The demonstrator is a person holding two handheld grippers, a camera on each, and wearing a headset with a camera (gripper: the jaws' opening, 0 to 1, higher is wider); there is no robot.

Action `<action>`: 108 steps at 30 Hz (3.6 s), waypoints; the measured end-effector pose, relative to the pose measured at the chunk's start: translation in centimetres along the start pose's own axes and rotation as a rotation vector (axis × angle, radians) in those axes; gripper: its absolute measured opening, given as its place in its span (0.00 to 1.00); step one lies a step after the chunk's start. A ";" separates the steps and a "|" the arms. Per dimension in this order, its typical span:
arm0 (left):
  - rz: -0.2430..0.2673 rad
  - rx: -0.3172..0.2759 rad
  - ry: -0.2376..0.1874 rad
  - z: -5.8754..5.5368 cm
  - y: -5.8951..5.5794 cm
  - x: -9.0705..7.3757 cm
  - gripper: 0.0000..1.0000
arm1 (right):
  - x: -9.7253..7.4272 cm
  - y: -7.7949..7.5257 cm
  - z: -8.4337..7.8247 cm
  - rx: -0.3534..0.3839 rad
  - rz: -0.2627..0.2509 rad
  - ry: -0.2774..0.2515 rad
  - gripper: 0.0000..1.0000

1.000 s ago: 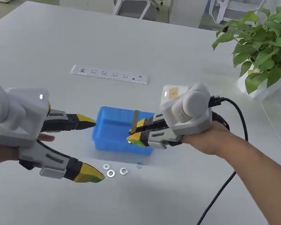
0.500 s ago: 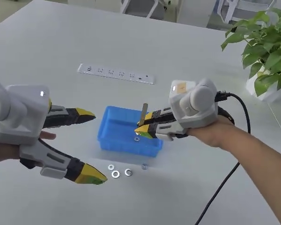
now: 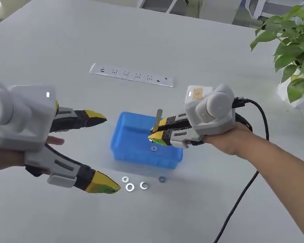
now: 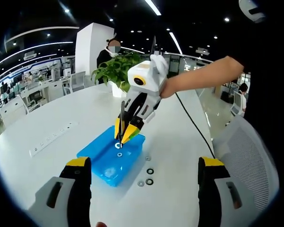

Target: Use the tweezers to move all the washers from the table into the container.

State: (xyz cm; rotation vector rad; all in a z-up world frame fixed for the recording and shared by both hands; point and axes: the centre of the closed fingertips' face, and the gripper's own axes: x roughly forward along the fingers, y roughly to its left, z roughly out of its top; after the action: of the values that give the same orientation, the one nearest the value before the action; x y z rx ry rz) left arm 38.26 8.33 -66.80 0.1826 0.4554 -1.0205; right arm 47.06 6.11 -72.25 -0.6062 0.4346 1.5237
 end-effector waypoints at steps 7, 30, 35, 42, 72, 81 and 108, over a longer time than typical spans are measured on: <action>0.000 -0.003 -0.002 0.1 0.8 0.3 0.99 | 1.5 -0.1 -0.7 -0.008 0.027 0.003 0.09; -0.020 0.035 0.012 1.0 3.1 2.0 0.86 | 4.4 0.5 -3.0 0.007 0.085 0.033 0.09; -0.048 0.060 0.018 1.6 3.4 3.0 0.79 | 4.3 0.4 -3.0 0.010 0.088 0.030 0.09; -0.097 0.108 0.055 2.0 4.1 5.0 0.65 | 4.3 0.4 -3.1 0.000 0.090 0.035 0.09; -0.181 0.209 0.153 0.8 5.4 8.4 0.07 | 4.3 0.6 -3.1 -0.038 0.099 0.051 0.09; -0.186 0.244 0.148 0.9 5.4 8.5 0.06 | 4.3 0.6 -3.1 -0.043 0.099 0.055 0.11; -0.144 0.265 0.140 4.0 4.4 6.1 0.06 | 1.8 1.0 -0.2 -0.033 0.067 0.011 0.18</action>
State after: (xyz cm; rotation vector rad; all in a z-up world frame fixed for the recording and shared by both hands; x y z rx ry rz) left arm 45.78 4.44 -66.21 0.4654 0.4639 -1.2134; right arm 46.08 7.36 -73.60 -0.6315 0.4422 1.5944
